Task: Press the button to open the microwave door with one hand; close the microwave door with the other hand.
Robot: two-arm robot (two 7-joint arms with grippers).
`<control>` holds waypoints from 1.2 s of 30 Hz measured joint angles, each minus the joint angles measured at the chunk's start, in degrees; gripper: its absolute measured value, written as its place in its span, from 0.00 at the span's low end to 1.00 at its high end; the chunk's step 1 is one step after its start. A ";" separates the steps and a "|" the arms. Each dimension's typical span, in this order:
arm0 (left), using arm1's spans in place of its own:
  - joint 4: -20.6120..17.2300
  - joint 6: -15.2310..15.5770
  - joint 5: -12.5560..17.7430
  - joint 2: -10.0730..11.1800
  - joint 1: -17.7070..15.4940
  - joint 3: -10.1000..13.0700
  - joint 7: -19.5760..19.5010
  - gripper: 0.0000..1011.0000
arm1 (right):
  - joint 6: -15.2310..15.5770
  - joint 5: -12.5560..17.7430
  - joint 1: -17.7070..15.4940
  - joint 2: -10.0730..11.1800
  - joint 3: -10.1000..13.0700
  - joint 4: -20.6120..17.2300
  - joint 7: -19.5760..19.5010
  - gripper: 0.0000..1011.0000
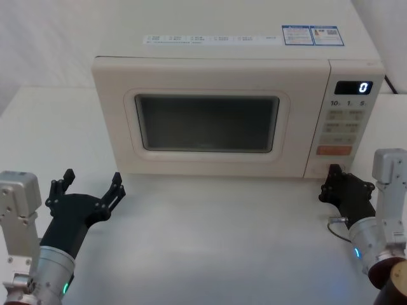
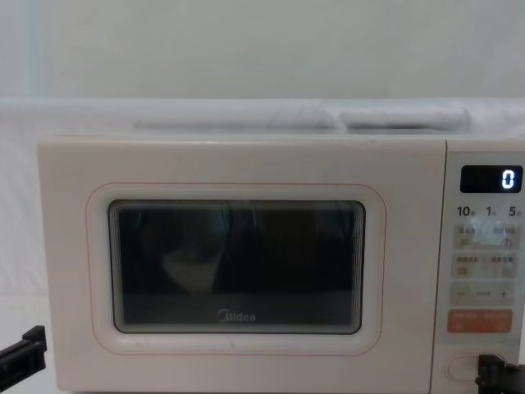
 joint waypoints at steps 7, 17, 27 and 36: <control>0.00 0.00 0.00 0.00 0.00 0.00 0.00 0.99 | -0.17 -0.07 0.31 -0.35 0.24 0.56 -0.20 0.00; 0.00 0.00 0.00 0.00 0.00 0.00 0.00 0.99 | -0.30 -0.07 0.88 -0.56 0.43 1.27 -0.19 0.00; 0.00 0.00 0.00 0.00 0.00 0.00 0.00 0.99 | -0.43 -0.05 2.04 -0.65 0.45 2.81 0.01 0.00; 0.00 0.00 0.00 0.00 0.00 0.00 0.00 0.99 | -0.46 -0.02 2.87 -0.76 0.40 3.91 0.19 0.00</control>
